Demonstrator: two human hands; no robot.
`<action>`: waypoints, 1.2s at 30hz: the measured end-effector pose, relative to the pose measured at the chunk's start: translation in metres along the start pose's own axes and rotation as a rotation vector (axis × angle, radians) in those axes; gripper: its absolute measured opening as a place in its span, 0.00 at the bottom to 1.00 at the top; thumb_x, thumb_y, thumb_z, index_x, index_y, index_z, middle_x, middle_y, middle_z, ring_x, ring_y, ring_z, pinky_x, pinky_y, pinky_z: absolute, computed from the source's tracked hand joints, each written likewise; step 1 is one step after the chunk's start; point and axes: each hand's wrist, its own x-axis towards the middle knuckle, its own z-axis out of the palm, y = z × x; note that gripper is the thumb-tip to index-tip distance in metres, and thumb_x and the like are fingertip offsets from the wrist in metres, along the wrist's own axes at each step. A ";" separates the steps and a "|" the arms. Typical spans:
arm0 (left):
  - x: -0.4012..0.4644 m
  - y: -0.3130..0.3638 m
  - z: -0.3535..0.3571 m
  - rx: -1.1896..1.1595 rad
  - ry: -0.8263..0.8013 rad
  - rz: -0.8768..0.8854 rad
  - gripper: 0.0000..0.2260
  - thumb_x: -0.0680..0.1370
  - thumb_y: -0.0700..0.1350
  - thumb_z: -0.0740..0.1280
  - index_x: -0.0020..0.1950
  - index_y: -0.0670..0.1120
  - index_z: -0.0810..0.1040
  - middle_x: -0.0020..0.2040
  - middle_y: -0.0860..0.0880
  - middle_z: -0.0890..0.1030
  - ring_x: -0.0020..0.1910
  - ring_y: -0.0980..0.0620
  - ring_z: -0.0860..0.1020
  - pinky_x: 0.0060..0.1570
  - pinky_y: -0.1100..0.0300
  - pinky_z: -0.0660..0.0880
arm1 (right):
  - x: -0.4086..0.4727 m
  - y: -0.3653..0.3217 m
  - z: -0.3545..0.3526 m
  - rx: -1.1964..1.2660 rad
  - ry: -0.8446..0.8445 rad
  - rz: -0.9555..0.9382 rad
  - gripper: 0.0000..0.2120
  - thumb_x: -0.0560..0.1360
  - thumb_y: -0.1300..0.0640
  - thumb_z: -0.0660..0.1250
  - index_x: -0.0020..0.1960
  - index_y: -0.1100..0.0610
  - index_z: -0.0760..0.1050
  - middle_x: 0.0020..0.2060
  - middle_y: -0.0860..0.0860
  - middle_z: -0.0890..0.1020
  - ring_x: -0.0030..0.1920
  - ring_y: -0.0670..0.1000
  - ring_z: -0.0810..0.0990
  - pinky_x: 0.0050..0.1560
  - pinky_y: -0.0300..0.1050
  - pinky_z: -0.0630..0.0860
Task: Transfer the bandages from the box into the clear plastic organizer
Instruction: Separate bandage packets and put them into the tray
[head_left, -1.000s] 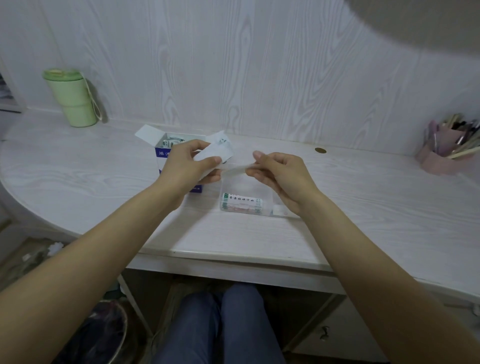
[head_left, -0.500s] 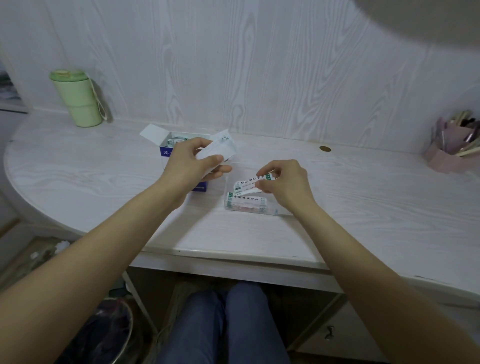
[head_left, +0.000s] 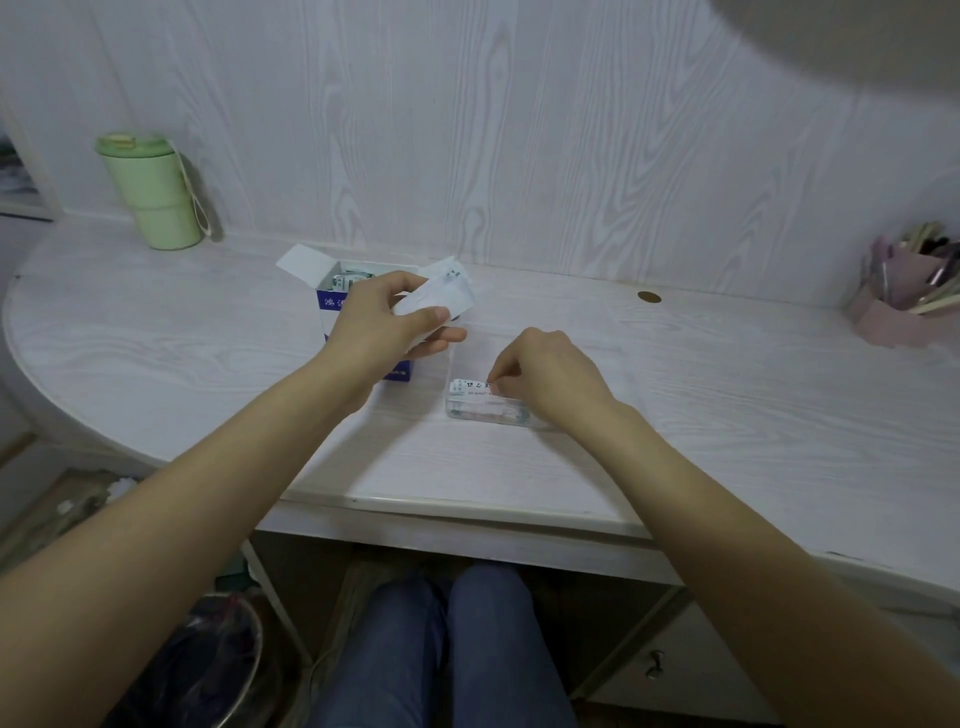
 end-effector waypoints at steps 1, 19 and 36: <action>0.000 0.000 0.000 -0.001 -0.002 0.000 0.06 0.77 0.35 0.66 0.51 0.43 0.76 0.51 0.44 0.80 0.41 0.51 0.84 0.38 0.66 0.80 | 0.000 -0.001 -0.001 -0.038 -0.009 -0.007 0.08 0.73 0.62 0.67 0.49 0.54 0.83 0.45 0.53 0.83 0.47 0.55 0.79 0.40 0.44 0.71; -0.002 0.003 0.002 0.021 -0.019 -0.018 0.06 0.76 0.35 0.67 0.51 0.43 0.76 0.51 0.47 0.80 0.40 0.51 0.84 0.38 0.64 0.80 | 0.007 -0.009 0.002 -0.032 -0.072 -0.113 0.09 0.73 0.65 0.66 0.50 0.58 0.82 0.47 0.53 0.83 0.50 0.53 0.80 0.52 0.51 0.78; -0.009 0.007 0.007 -0.186 -0.283 -0.087 0.09 0.78 0.36 0.63 0.57 0.40 0.77 0.54 0.40 0.82 0.49 0.43 0.83 0.49 0.58 0.80 | -0.017 -0.010 -0.030 0.840 0.222 0.014 0.02 0.72 0.60 0.73 0.43 0.58 0.80 0.33 0.52 0.82 0.33 0.45 0.81 0.35 0.36 0.76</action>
